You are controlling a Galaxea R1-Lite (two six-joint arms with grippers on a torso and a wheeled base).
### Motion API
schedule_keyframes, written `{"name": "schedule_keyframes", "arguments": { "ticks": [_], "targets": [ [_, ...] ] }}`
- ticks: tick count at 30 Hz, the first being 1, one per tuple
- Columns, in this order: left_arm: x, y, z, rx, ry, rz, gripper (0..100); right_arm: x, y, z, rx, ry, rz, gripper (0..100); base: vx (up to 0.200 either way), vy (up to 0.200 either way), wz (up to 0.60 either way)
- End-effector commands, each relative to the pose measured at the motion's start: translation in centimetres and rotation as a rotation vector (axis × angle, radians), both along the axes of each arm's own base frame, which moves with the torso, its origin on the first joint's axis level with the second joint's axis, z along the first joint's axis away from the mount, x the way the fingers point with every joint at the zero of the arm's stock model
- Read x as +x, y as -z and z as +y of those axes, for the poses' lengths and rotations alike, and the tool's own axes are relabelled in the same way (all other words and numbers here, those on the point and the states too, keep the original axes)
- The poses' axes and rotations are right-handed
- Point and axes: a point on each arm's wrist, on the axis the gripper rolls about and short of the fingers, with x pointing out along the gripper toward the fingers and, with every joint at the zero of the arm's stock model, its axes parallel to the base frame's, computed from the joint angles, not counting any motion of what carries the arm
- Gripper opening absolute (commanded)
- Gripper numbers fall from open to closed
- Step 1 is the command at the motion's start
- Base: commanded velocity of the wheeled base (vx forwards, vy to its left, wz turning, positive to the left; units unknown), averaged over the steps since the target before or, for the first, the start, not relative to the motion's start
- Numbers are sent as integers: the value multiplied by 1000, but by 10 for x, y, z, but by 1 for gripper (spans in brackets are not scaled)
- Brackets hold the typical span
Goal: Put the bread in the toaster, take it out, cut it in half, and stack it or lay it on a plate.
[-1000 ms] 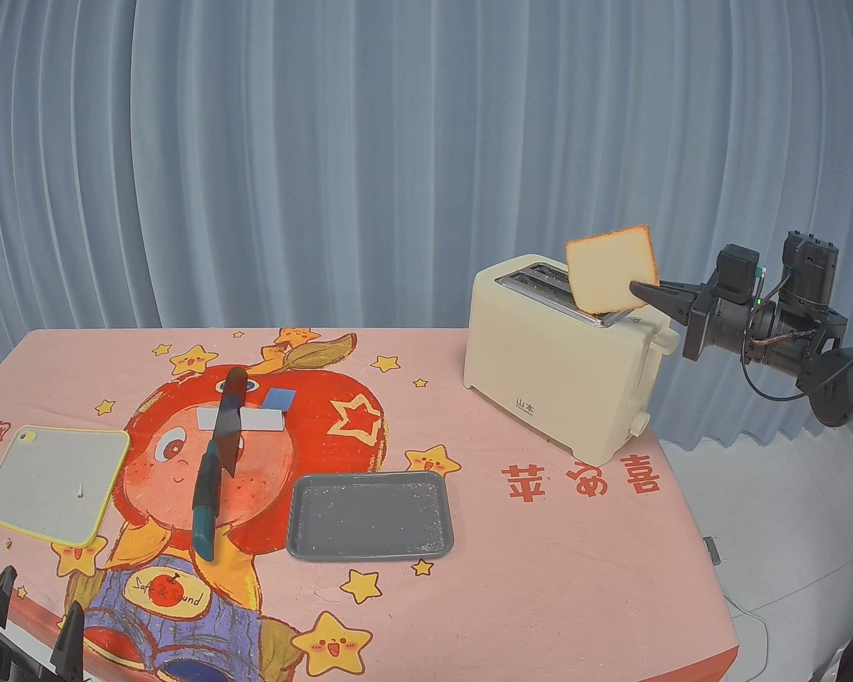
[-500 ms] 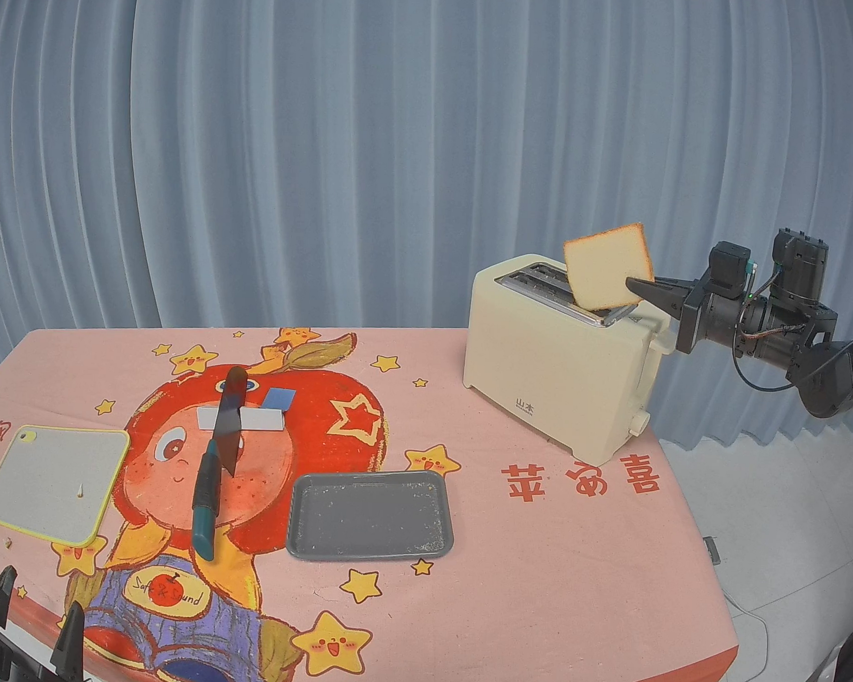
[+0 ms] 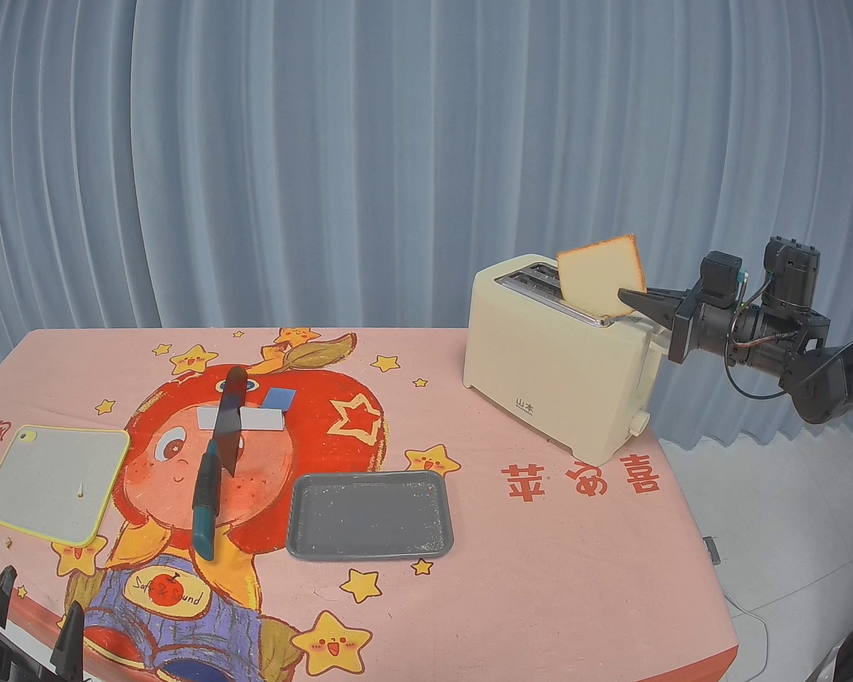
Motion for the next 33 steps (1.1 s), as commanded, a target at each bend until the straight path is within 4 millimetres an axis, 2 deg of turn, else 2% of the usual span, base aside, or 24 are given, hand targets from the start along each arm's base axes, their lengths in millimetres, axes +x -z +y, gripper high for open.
{"name": "schedule_keyframes", "arguments": {
  "ticks": [1,16,17,33],
  "targets": [
    [1,5,0,0,0,19,100,2,2,3,-1,-6,5,0,0,0,0],
    [1,5,0,0,0,19,100,7,5,9,-1,-14,5,0,0,0,0],
    [1,5,0,0,0,19,100,6,5,9,-2,-15,8,100,0,0,0],
    [1,5,0,0,0,19,100,1,-2,7,8,-7,-7,100,0,0,0]
  ]
}}
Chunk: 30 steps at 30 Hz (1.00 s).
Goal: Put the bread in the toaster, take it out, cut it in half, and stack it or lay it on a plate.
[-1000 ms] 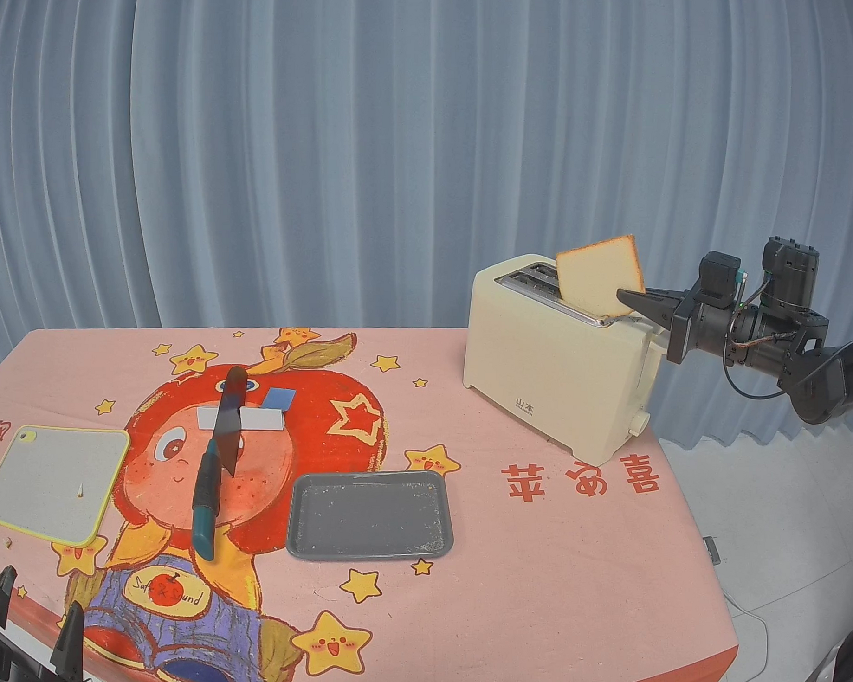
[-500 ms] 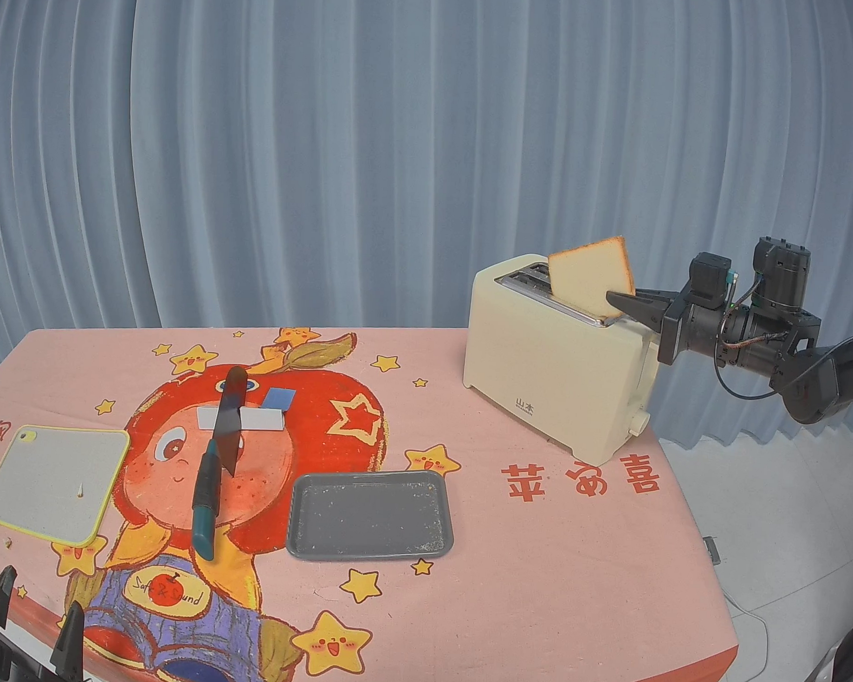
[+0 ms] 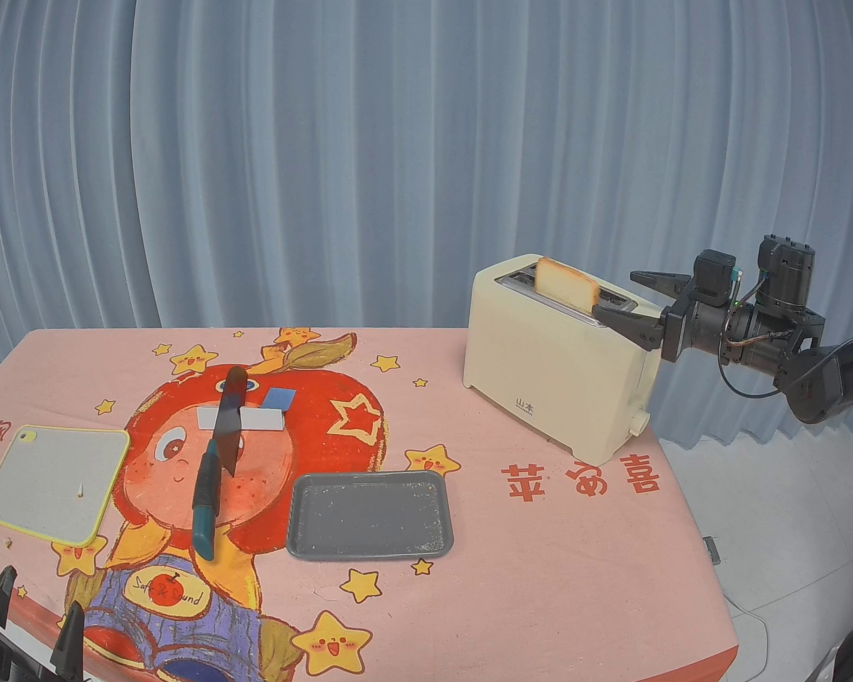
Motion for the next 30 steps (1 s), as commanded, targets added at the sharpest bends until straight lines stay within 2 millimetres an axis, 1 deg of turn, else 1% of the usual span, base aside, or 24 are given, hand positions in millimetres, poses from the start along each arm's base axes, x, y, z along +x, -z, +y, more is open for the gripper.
{"name": "schedule_keyframes", "arguments": {
  "ticks": [1,4,9,10,13,17,23,26,28,30],
  "targets": [
    [1,5,0,0,-1,19,100,-1,-2,-1,2,2,-6,100,0,0,0],
    [1,5,0,0,-1,19,100,-5,-7,-1,6,9,-10,100,0,0,0],
    [1,5,0,0,-1,19,100,-16,-17,-1,59,25,10,100,0,0,0],
    [1,5,0,0,-1,19,100,-21,-20,-1,65,48,14,100,0,0,0],
    [1,5,0,0,-1,19,100,-30,-20,-3,64,85,20,100,0,0,0],
    [1,5,0,2,1,19,100,-38,-18,-5,80,91,45,100,0,0,0],
    [1,5,0,2,1,19,100,-48,-29,-3,146,96,71,100,-200,0,0],
    [1,5,0,0,-2,19,100,-53,-31,-3,154,111,72,100,0,0,0],
    [1,5,0,0,-1,19,100,-60,-30,-3,167,113,91,100,0,0,0],
    [1,5,0,0,-2,19,100,-63,-28,-3,170,114,103,100,0,0,0]
  ]
}}
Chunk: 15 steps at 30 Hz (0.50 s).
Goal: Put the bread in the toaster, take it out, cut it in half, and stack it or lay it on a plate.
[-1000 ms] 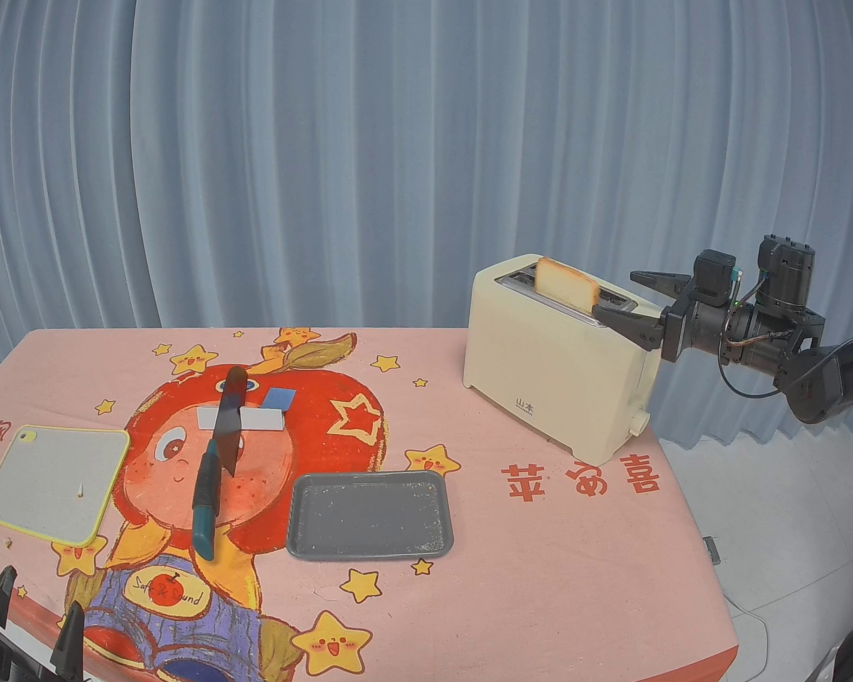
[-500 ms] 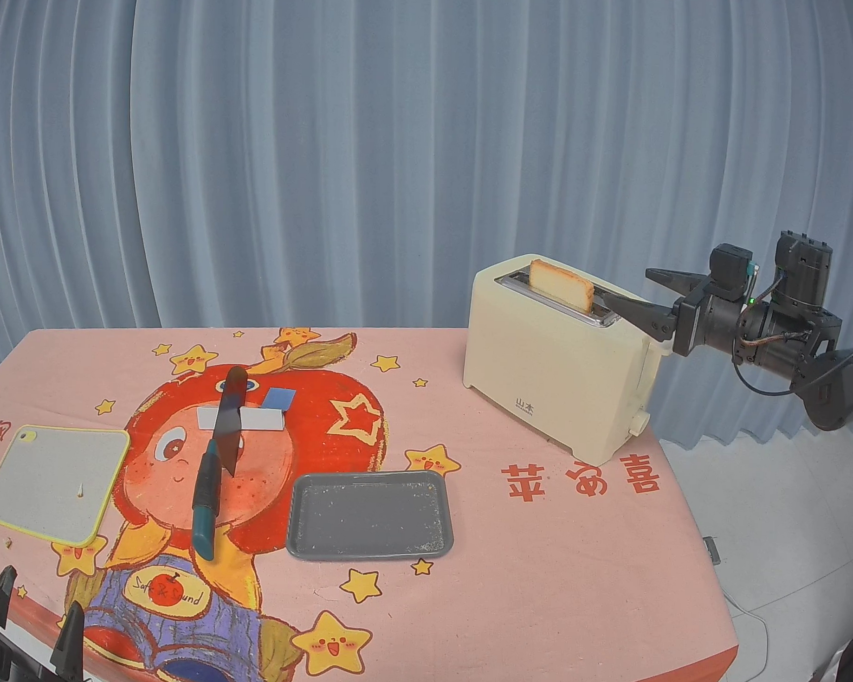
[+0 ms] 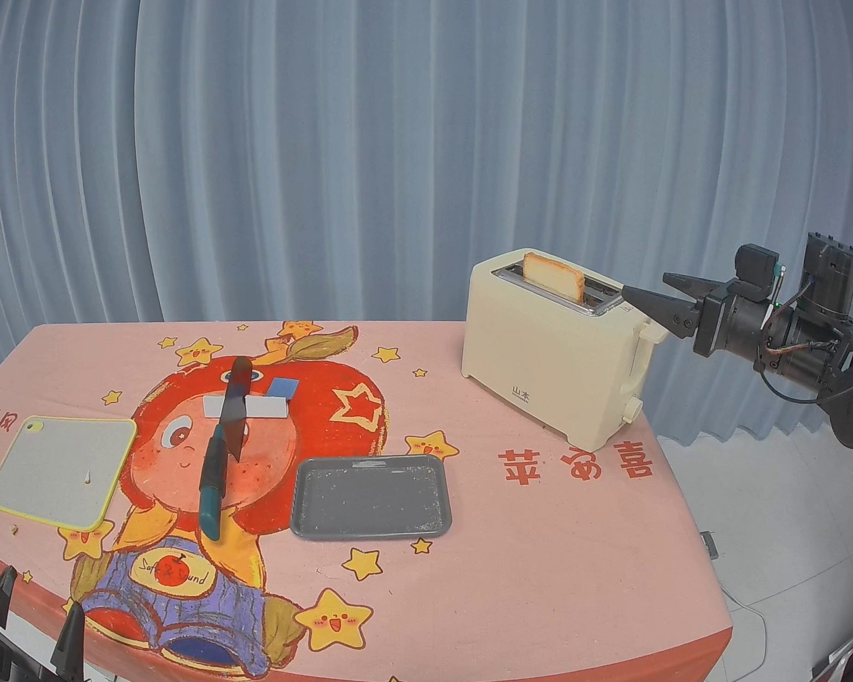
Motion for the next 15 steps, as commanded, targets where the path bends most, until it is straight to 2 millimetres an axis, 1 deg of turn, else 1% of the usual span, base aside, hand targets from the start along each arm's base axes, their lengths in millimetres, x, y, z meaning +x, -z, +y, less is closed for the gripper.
{"name": "schedule_keyframes", "arguments": {
  "ticks": [1,2,8,12,15],
  "targets": [
    [1,5,0,0,-1,18,100,-12,-3,0,9,-4,-1,100,0,0,0],
    [1,5,0,0,-1,18,100,-14,-3,0,9,-4,3,100,0,0,0],
    [1,5,0,0,-1,18,100,-26,-6,-3,50,4,27,100,0,200,0],
    [1,5,0,0,-1,18,100,-39,-10,-5,144,22,89,100,0,0,0],
    [1,5,0,-2,0,18,100,-47,-10,-7,183,27,120,100,0,0,0]
  ]
}}
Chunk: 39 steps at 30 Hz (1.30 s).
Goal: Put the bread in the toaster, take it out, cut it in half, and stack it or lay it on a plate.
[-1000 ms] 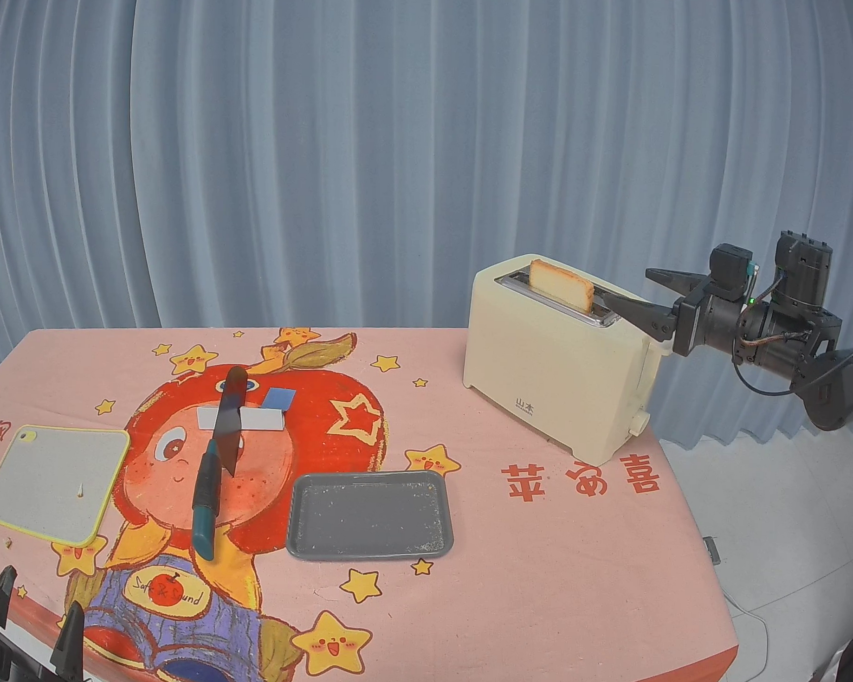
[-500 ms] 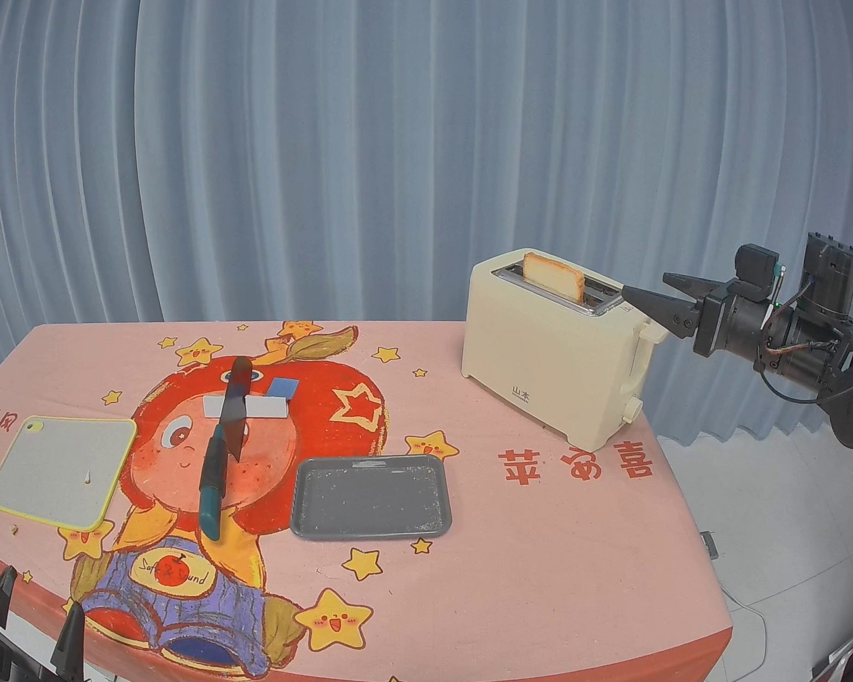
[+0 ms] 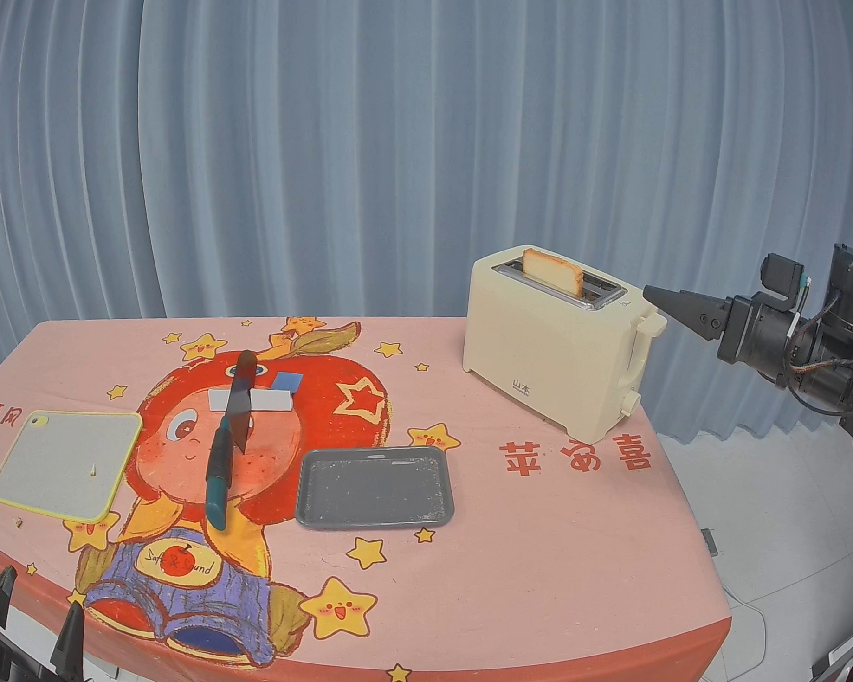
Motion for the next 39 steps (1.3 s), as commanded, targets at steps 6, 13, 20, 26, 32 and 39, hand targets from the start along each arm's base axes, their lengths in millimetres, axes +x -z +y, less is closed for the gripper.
{"name": "schedule_keyframes", "arguments": {
  "ticks": [6,13,20,26,32,39],
  "targets": [
    [1,5,0,-3,3,18,100,-24,9,-6,49,18,76,100,0,0,0],
    [1,5,0,-5,3,18,100,-22,17,-12,41,69,105,100,0,0,0],
    [1,5,0,-5,3,18,100,-26,30,-14,32,77,153,100,0,0,0],
    [1,5,0,-5,3,16,100,-29,39,-14,25,75,189,100,0,0,0],
    [1,5,0,-5,3,16,100,-29,52,-12,13,74,232,0,0,0,0],
    [1,5,0,-5,3,16,100,-33,64,-15,-1,82,285,0,0,0,0]
  ]
}}
